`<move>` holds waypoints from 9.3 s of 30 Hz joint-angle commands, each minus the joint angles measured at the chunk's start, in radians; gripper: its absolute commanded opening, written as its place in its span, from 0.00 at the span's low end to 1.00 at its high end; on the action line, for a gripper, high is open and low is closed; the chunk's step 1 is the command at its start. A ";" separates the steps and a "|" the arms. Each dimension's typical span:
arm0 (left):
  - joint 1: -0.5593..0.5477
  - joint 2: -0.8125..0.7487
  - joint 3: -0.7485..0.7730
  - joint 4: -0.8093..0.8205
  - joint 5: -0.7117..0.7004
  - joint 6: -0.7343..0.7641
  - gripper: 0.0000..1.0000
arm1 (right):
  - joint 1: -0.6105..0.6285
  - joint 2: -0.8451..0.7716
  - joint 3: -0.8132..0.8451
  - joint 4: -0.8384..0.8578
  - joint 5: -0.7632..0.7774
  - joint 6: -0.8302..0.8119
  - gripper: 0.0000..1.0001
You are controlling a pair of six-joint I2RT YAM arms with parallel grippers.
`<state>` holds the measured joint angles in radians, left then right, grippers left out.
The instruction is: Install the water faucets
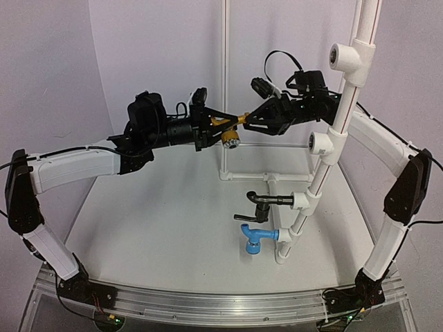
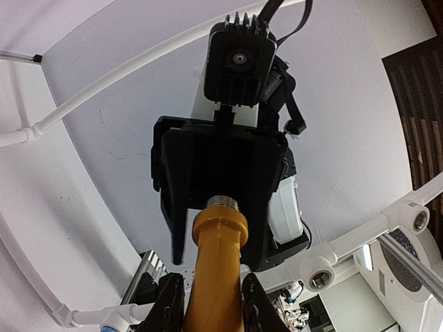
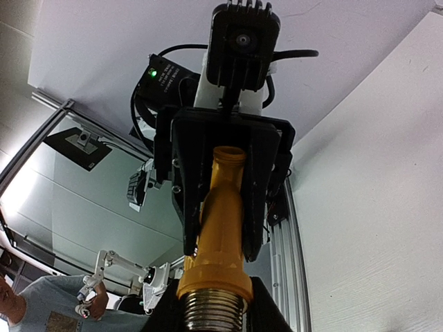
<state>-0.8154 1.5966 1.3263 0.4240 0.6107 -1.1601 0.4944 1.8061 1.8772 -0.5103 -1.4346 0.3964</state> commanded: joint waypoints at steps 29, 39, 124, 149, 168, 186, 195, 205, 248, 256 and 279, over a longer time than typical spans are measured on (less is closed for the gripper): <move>0.002 -0.191 -0.044 -0.157 -0.236 -0.090 0.00 | -0.660 -0.810 -0.555 0.004 -0.109 -0.405 0.98; 0.003 -0.188 -0.040 -0.169 -0.233 -0.076 0.00 | -0.628 -0.972 -0.571 0.013 -0.155 -0.411 0.98; -0.077 0.115 0.518 -0.368 0.155 -0.370 0.00 | -0.173 -0.232 -0.097 -0.310 0.126 -1.027 0.02; -0.117 0.171 0.607 -0.500 0.135 -0.351 0.00 | -0.165 -0.251 -0.125 -0.308 0.114 -1.067 0.01; -0.075 0.232 0.725 -0.566 0.254 -0.322 0.00 | -0.155 -0.272 -0.143 -0.313 0.096 -1.073 0.00; -0.075 0.245 0.787 -0.650 0.199 0.013 0.00 | -0.155 -0.286 -0.145 -0.313 0.073 -0.983 0.00; -0.076 0.228 0.836 -0.797 0.078 0.322 0.00 | -0.155 -0.286 -0.142 -0.314 0.065 -0.954 0.00; -0.116 0.233 0.849 -0.839 0.012 0.585 0.00 | -0.154 -0.283 -0.137 -0.312 0.066 -0.925 0.00; -0.100 0.016 0.356 -0.338 0.124 -0.221 0.00 | -0.172 -0.253 -0.089 -0.310 0.105 -0.984 0.00; -0.093 0.098 0.418 -0.175 0.219 -0.411 0.00 | -0.172 -0.286 -0.108 -0.313 0.116 -1.020 0.00; -0.054 0.132 0.411 -0.167 0.268 -0.540 0.00 | -0.171 -0.310 -0.134 -0.314 0.105 -1.054 0.00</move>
<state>-0.8738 1.7611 1.7313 0.2585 0.8613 -1.7037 0.3176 1.5143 1.7485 -0.7788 -1.3937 -0.6518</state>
